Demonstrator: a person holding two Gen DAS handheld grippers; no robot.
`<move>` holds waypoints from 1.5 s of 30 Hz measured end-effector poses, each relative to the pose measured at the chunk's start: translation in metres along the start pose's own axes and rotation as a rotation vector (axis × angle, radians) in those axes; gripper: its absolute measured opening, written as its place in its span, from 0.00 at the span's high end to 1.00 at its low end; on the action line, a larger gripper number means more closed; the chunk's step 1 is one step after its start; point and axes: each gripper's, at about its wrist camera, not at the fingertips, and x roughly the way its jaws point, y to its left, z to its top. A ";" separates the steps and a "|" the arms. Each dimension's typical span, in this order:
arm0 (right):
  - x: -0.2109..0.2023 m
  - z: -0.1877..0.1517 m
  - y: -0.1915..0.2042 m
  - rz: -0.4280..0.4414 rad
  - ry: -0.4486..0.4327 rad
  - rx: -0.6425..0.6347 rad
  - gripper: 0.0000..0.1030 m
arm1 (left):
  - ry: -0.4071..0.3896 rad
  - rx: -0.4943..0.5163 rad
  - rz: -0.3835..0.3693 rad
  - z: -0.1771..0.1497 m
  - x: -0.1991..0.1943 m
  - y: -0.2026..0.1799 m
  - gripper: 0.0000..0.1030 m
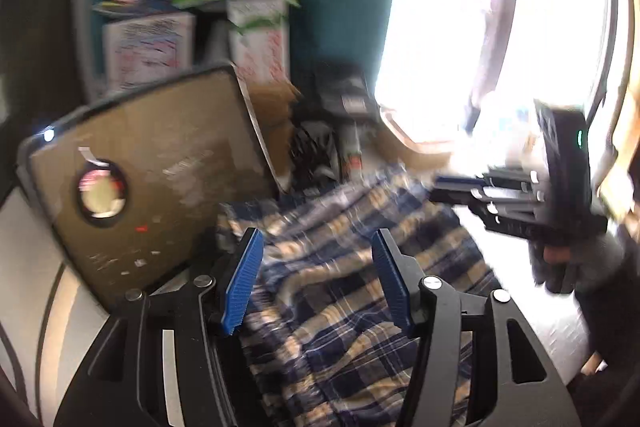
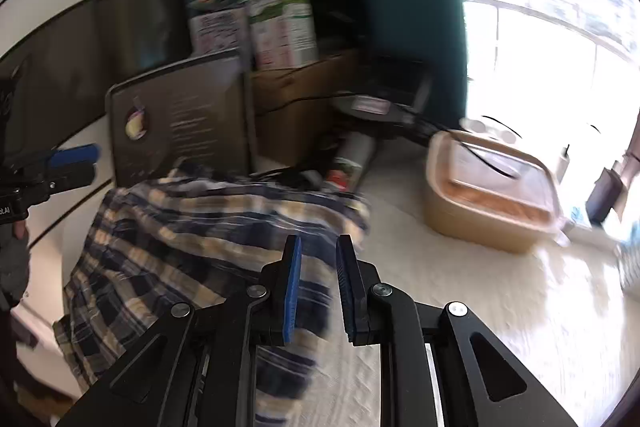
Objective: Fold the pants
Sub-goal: 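Lower the pants onto the table beside the tablet and open both grippers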
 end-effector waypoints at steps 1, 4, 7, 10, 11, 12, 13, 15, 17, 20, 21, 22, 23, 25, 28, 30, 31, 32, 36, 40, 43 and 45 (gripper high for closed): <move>0.008 0.004 0.005 0.015 0.013 -0.021 0.81 | 0.032 0.015 0.012 -0.002 0.012 -0.002 0.45; 0.032 0.009 0.007 0.029 0.056 -0.044 0.81 | 0.129 -0.004 0.038 -0.009 0.046 0.011 0.45; 0.057 0.011 0.000 0.021 0.098 -0.036 0.81 | 0.158 -0.028 0.032 -0.014 0.062 0.025 0.45; 0.070 0.014 -0.007 0.024 0.114 -0.021 0.82 | 0.164 -0.032 0.025 -0.013 0.066 0.030 0.45; 0.073 0.014 -0.009 0.025 0.115 -0.019 0.82 | 0.167 -0.028 0.024 -0.012 0.066 0.029 0.45; 0.076 0.015 -0.010 0.023 0.115 -0.017 0.82 | 0.172 -0.030 0.022 -0.012 0.068 0.031 0.45; 0.079 0.015 -0.013 0.018 0.114 -0.012 0.82 | 0.173 -0.035 0.018 -0.013 0.069 0.034 0.45; 0.083 0.014 -0.018 0.009 0.115 0.001 0.82 | 0.179 -0.044 0.012 -0.015 0.068 0.039 0.45; 0.086 0.012 -0.024 0.008 0.115 0.022 0.82 | 0.182 -0.046 0.016 -0.016 0.068 0.035 0.45; 0.075 0.012 -0.026 -0.007 0.108 0.046 0.81 | 0.184 -0.048 0.034 -0.010 0.070 0.028 0.45; 0.068 0.012 -0.025 -0.004 0.095 0.044 0.81 | 0.177 -0.052 0.038 -0.010 0.065 0.027 0.45; 0.059 0.012 -0.023 0.000 0.080 0.035 0.81 | 0.171 -0.061 0.035 -0.008 0.065 0.025 0.45; 0.050 0.011 -0.020 0.005 0.068 0.026 0.81 | 0.159 -0.070 0.029 -0.007 0.059 0.024 0.45; 0.034 0.007 -0.011 0.015 0.051 0.012 0.81 | 0.143 -0.092 0.032 -0.008 0.051 0.022 0.45; 0.017 -0.004 0.003 0.038 0.055 -0.019 0.81 | 0.131 -0.122 0.025 -0.011 0.037 0.018 0.45; 0.010 -0.013 0.010 0.053 0.066 -0.030 0.81 | 0.124 -0.119 0.012 -0.015 0.032 0.013 0.41; 0.009 -0.014 0.015 0.058 0.071 -0.035 0.81 | 0.128 -0.114 0.009 -0.018 0.031 0.010 0.38; 0.007 -0.017 0.018 0.061 0.075 -0.037 0.81 | 0.139 -0.113 0.008 -0.021 0.032 0.009 0.36; 0.007 -0.030 0.024 0.047 0.110 -0.021 0.81 | 0.181 -0.123 0.026 -0.035 0.037 0.008 0.36; 0.002 -0.040 0.030 0.034 0.135 -0.015 0.81 | 0.175 -0.128 0.034 -0.042 0.030 0.006 0.36; -0.007 -0.048 0.031 0.020 0.139 -0.013 0.81 | 0.154 -0.138 0.046 -0.044 0.019 0.006 0.36; -0.015 -0.052 0.030 0.009 0.131 -0.009 0.81 | 0.131 -0.145 0.043 -0.045 0.009 0.005 0.36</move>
